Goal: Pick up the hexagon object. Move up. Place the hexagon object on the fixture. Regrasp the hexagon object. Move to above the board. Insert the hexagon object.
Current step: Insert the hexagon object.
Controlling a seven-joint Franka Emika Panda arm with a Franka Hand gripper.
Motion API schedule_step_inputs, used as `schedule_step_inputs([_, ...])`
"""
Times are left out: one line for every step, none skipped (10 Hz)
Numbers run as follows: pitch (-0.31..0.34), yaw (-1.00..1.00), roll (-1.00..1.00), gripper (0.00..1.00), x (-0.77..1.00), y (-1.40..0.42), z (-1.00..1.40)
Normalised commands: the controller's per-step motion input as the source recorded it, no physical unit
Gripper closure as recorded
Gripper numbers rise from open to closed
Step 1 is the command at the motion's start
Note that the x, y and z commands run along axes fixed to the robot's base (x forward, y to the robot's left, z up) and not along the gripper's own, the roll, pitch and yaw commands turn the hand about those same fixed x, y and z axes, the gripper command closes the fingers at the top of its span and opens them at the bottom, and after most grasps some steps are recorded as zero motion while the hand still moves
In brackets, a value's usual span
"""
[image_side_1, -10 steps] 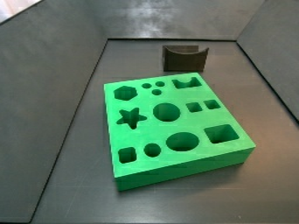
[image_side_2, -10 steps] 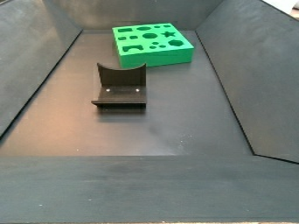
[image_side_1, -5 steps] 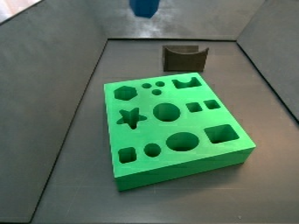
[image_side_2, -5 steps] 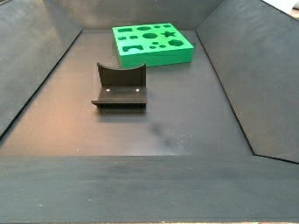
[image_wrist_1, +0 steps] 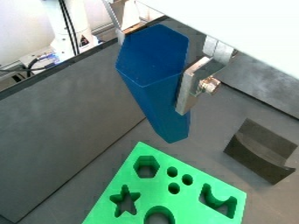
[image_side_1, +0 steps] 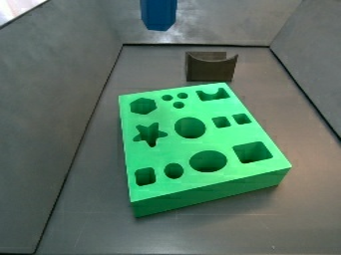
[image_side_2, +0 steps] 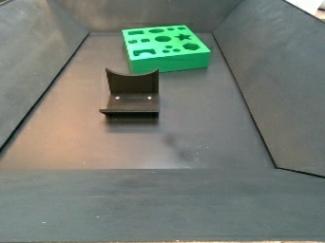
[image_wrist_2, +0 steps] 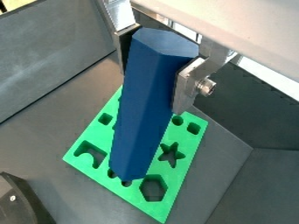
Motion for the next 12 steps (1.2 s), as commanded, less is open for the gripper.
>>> schedule_step_inputs([-0.220, 0.00, -0.32, 1.00, -0.21, 0.13, -0.11])
schedule_step_inputs([-0.123, 0.00, -0.43, 1.00, -0.19, 0.25, -0.29])
schedule_step_inputs([-0.141, 0.00, -0.48, 1.00, -0.28, 0.11, -0.15])
schedule_step_inputs([-0.176, 0.00, -0.50, 1.00, -0.17, 0.07, 0.00])
schedule_step_inputs([-0.164, 0.04, -0.50, 1.00, -0.14, 0.06, 0.00])
schedule_step_inputs([-0.157, 0.01, -0.50, 1.00, -0.18, 0.10, -0.01])
schedule_step_inputs([-0.170, 0.04, -0.50, 1.00, -0.13, 0.16, -0.07])
schedule_step_inputs([-0.187, 0.02, -0.50, 1.00, -0.13, 0.16, -0.09])
schedule_step_inputs([-0.201, 0.00, -0.45, 1.00, -0.10, 0.19, -0.23])
schedule_step_inputs([-0.157, -0.11, -0.29, 1.00, 0.00, 0.05, -0.54])
schedule_step_inputs([-0.087, -0.35, -0.12, 1.00, 0.12, 0.00, -0.81])
schedule_step_inputs([-0.071, -0.44, -0.10, 1.00, 0.10, 0.00, -0.83])
